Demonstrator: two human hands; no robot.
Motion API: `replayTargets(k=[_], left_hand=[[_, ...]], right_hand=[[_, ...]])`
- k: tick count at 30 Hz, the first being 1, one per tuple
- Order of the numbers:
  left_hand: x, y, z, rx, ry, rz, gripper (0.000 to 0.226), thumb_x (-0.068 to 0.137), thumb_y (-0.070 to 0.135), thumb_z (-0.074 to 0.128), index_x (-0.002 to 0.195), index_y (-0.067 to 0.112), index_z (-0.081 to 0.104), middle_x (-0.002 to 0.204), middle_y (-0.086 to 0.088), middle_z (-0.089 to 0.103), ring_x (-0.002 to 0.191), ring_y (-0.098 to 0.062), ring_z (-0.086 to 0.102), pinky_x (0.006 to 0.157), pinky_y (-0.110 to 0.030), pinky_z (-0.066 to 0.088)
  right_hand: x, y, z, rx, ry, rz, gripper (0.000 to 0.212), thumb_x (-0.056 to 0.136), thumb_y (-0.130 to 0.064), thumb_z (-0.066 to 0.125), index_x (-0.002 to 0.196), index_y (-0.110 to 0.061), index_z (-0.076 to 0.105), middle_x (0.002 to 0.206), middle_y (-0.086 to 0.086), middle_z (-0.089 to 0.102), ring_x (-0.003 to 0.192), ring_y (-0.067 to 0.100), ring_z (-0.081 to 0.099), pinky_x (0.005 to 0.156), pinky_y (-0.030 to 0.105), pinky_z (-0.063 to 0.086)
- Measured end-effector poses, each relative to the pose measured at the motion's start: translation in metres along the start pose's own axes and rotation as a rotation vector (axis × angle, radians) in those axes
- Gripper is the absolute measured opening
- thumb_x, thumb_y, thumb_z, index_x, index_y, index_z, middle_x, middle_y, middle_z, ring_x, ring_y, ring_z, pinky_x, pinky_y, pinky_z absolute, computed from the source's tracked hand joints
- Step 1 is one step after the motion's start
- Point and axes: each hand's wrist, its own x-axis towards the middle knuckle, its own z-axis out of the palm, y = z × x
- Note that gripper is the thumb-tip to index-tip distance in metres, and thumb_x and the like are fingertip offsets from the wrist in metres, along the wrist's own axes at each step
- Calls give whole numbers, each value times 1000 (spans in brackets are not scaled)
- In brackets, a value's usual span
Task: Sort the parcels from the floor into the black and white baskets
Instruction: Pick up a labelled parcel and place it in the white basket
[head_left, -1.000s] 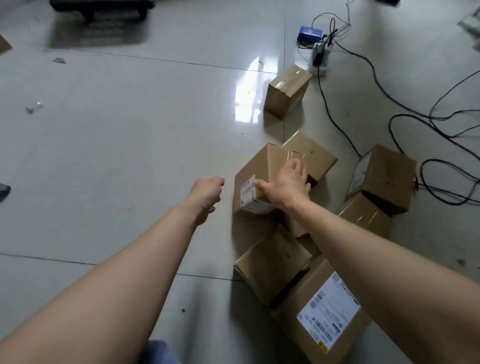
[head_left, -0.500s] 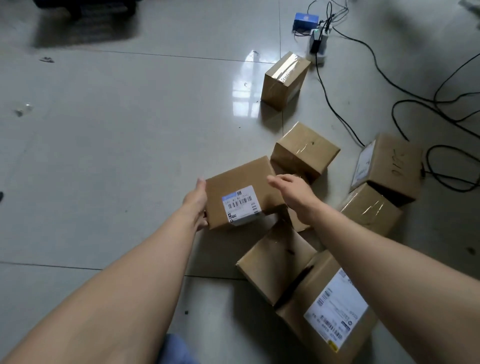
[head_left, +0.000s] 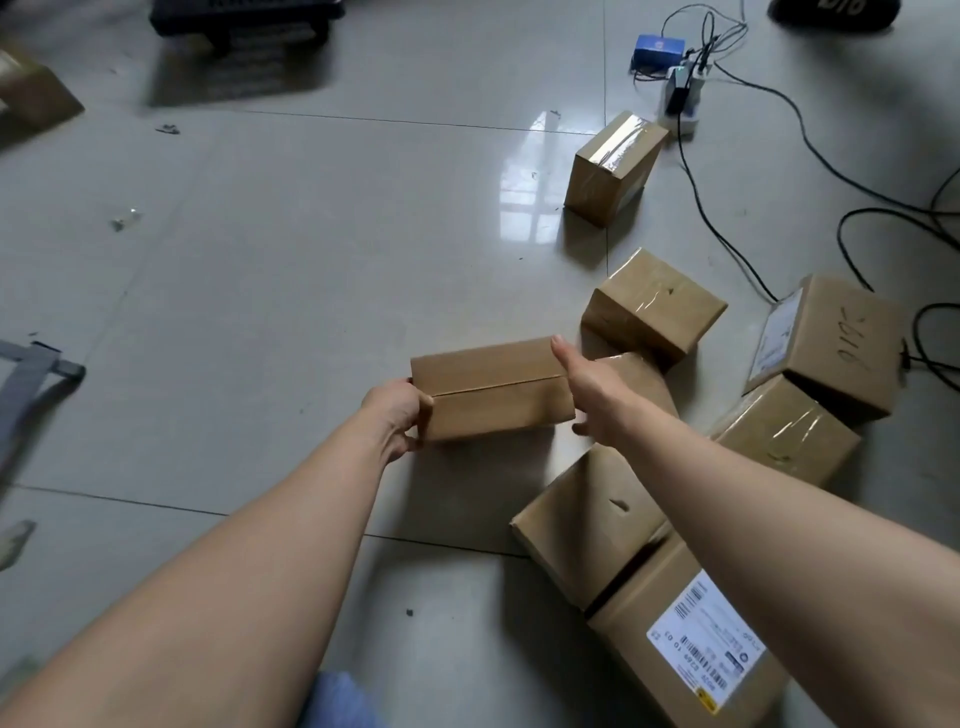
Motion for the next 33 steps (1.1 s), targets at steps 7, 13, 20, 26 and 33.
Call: replayTargets(k=[7, 13, 20, 26, 33], left_hand=[[-4, 5, -12, -83, 8, -28, 37, 91, 42, 51, 80, 7, 54, 73, -8, 57, 67, -24, 58, 60, -38, 50], [-14, 18, 2, -143, 106, 147, 8, 84, 17, 54, 87, 14, 61, 70, 0, 60, 60, -16, 54, 54, -26, 42], [-68, 57, 9, -391, 110, 324, 14, 81, 13, 44, 69, 18, 50, 71, 2, 51, 64, -15, 46, 58, -27, 34], [-169, 107, -6, -489, 143, 263, 21, 84, 20, 44, 64, 22, 53, 56, 11, 54, 66, -10, 50, 61, -28, 34], [-317, 201, -41, -512, 186, 299, 22, 85, 21, 44, 63, 21, 52, 60, 8, 54, 67, -11, 51, 64, -30, 37]], right_hand=[[-3, 2, 0, 168, 1, 62, 72, 83, -66, 50, 131, -13, 48, 130, 7, 55, 116, 28, 54, 93, 50, 49], [-10, -20, 4, 246, 104, -135, 57, 85, -53, 58, 120, -8, 57, 111, 8, 64, 93, 23, 63, 72, 35, 54], [-57, -64, -15, 250, 122, -304, 38, 85, -62, 51, 93, -25, 54, 110, 6, 62, 105, 26, 59, 94, 51, 49], [-162, -132, -33, 189, -3, -334, 57, 78, -71, 46, 116, -29, 55, 122, 7, 58, 114, 30, 54, 98, 57, 43], [-307, -248, -42, 147, -117, -372, 63, 75, -72, 51, 117, -25, 53, 124, 9, 57, 115, 30, 53, 99, 58, 42]])
